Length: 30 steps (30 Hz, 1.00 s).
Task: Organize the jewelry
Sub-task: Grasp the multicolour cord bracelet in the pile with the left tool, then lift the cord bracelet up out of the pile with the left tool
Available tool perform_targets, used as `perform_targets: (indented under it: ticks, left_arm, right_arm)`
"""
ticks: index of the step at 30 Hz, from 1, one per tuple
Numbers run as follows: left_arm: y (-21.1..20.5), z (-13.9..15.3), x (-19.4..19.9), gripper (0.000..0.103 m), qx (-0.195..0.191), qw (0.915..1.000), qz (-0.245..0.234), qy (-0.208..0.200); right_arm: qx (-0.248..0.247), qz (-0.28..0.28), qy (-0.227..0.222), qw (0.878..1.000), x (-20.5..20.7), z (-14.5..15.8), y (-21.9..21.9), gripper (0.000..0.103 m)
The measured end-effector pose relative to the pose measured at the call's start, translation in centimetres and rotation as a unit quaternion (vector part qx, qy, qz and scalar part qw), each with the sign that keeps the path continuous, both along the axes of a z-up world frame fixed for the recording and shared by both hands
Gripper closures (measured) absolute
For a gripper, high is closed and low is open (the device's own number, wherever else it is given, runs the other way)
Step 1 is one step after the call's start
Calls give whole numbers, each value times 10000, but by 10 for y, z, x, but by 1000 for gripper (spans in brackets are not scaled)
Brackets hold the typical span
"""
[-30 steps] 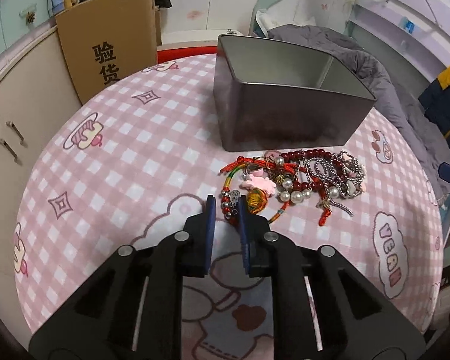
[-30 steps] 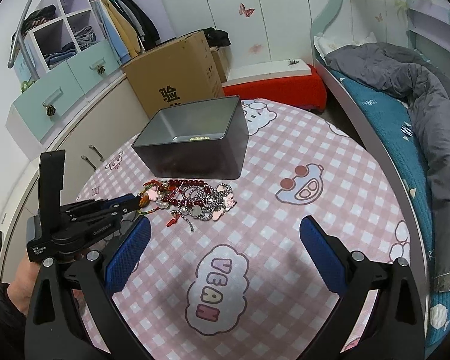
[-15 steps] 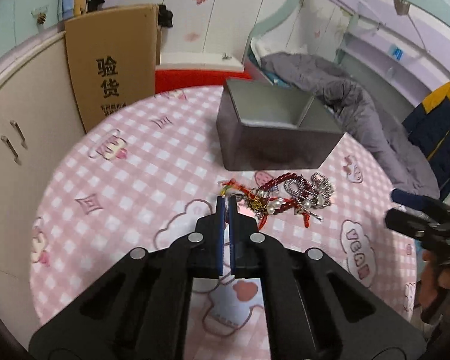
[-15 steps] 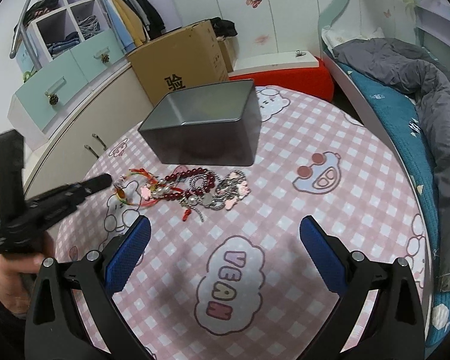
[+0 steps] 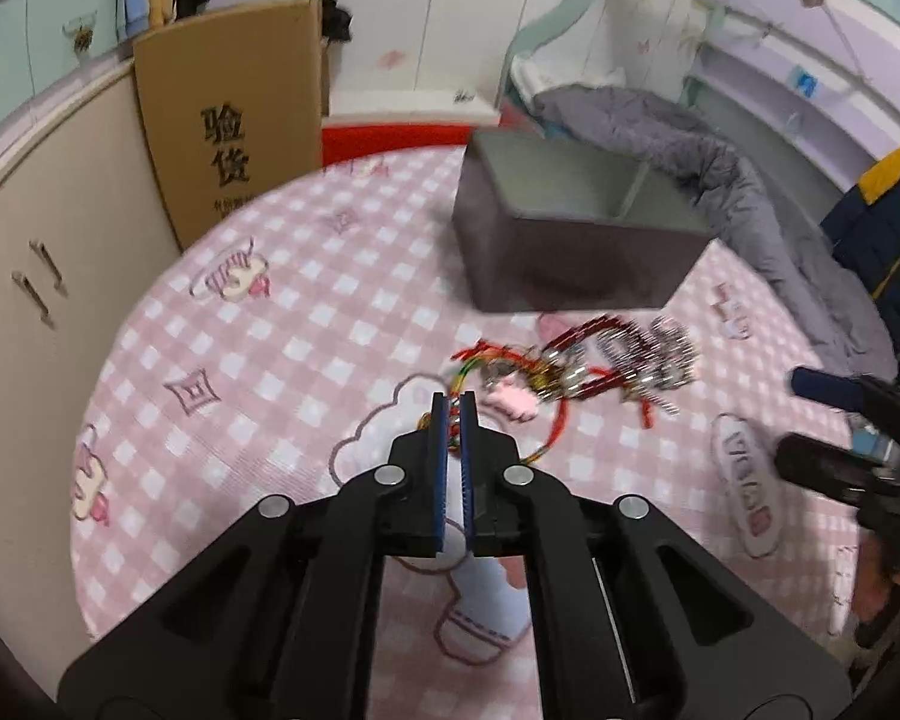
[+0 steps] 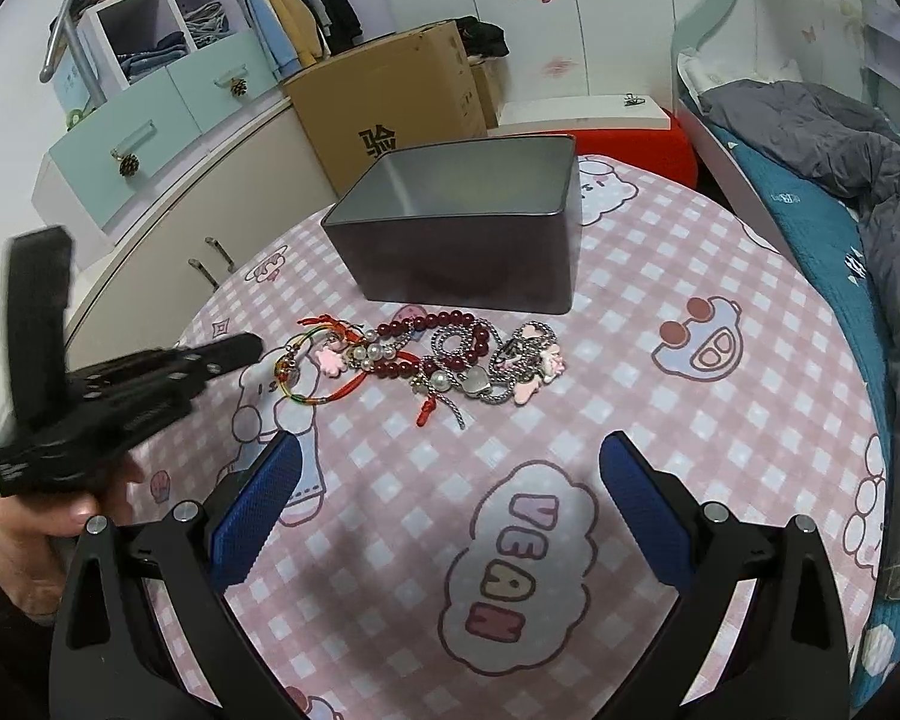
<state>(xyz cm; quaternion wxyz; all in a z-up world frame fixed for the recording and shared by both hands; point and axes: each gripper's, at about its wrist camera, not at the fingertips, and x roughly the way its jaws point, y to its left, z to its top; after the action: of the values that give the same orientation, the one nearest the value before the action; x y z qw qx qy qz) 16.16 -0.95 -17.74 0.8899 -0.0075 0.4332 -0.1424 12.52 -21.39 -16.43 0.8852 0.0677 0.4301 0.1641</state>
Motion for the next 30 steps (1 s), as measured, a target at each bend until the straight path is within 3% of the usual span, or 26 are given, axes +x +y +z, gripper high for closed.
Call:
perform_targets:
  ticks: [3,12,16,17,18,25,27,28,29,30]
  left_arm:
    - [0,-10,3,99,-44,9999,28,164]
    - [3,-15,-5,99,224,9996,160,60]
    - [6,-19,-5,83,223,9993,284,60]
    - [9,-20,-6,97,43,9995,323,57]
    - [14,-24,-4,103,-133,9991,369,147]
    - [12,-19,-6,99,-162,9995,263,104]
    - [11,-20,-5,69,-261,9993,180,202]
    - [11,-18,-6,31,-347,9992,151,158]
    - [13,-13,-10,11,-362,9989,289,-26]
    - [14,-11,-11,11,-336,9985,409,-164]
  right_arm:
    - [-15,-77,10,10000,-1,0,-5,7]
    - [9,-153,81,9999,1,-5,-12,7]
    - [23,-124,82,9999,2,-5,-11,7]
    - [17,-124,81,9999,2,-4,-11,7]
    - [14,-125,78,9999,1,-4,-10,7]
    - [17,-171,78,9998,1,-5,-13,7]
    - [25,-168,75,9998,1,-5,-13,7]
    - [23,-159,69,9998,1,-4,-13,7]
    - [22,-150,64,9999,1,-4,-13,7]
    - [19,-140,55,9999,0,-4,-13,7]
